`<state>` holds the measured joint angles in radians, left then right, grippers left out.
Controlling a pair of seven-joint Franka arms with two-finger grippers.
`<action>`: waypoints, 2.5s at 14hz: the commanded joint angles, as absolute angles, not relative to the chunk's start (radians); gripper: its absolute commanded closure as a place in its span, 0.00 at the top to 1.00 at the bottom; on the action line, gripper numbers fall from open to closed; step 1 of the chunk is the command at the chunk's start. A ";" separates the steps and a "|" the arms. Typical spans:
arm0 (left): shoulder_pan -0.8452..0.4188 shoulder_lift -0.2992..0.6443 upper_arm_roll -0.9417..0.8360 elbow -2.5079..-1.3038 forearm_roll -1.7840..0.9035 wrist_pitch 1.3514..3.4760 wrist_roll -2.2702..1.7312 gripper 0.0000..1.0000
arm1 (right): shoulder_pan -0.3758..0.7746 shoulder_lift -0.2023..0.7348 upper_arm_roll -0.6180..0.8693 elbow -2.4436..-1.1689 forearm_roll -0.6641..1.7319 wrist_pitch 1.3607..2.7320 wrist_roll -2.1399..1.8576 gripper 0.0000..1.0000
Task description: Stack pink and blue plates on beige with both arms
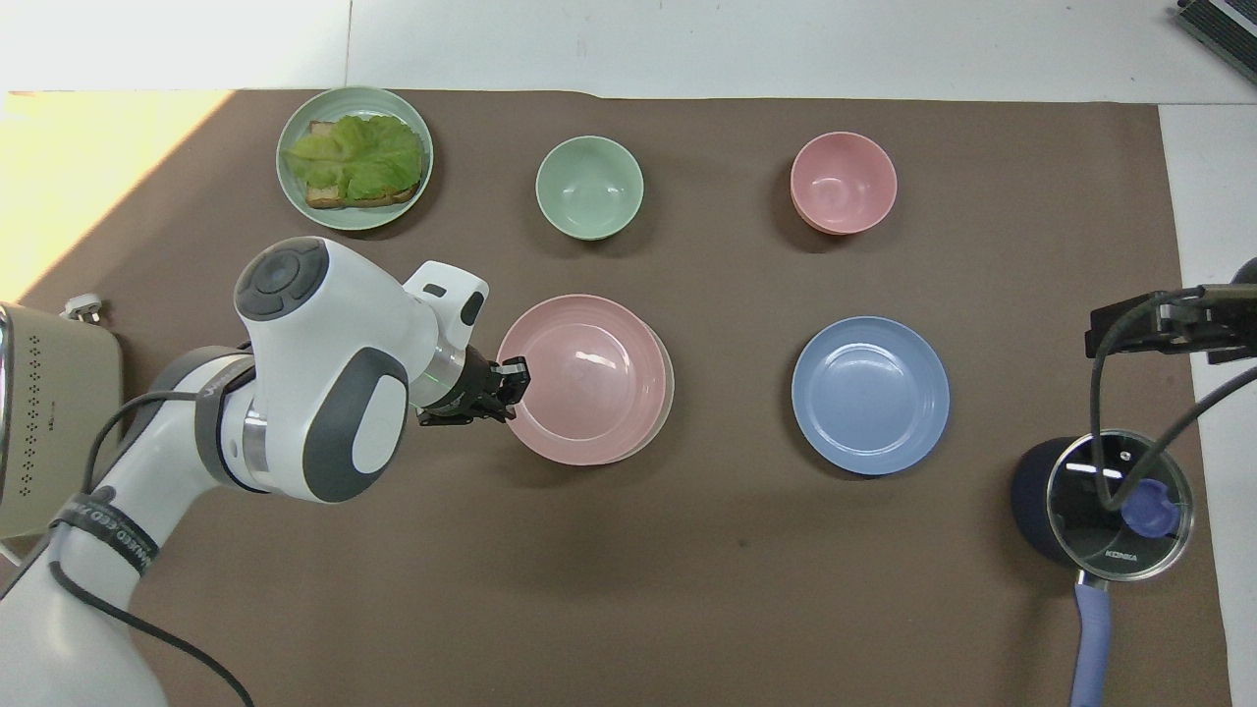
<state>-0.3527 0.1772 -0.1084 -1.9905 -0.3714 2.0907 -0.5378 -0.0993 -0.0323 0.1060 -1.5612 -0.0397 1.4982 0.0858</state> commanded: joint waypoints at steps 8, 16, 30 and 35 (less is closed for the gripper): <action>-0.292 0.180 -0.077 -1.994 -0.370 2.110 -0.531 1.00 | -0.113 -0.049 0.109 -1.603 -0.015 1.540 0.092 1.00; -0.026 0.059 -0.074 -1.770 -0.066 1.833 -0.108 1.00 | -0.095 -0.052 0.112 -1.951 -0.008 1.938 0.091 1.00; 0.011 -0.028 -0.072 -1.652 0.008 1.655 -0.031 1.00 | -0.162 0.097 0.112 -2.348 0.248 2.540 -0.145 0.84; 0.009 -0.028 -0.072 -1.652 0.008 1.654 -0.031 1.00 | -0.193 0.103 0.114 -2.353 0.425 2.513 -0.279 0.07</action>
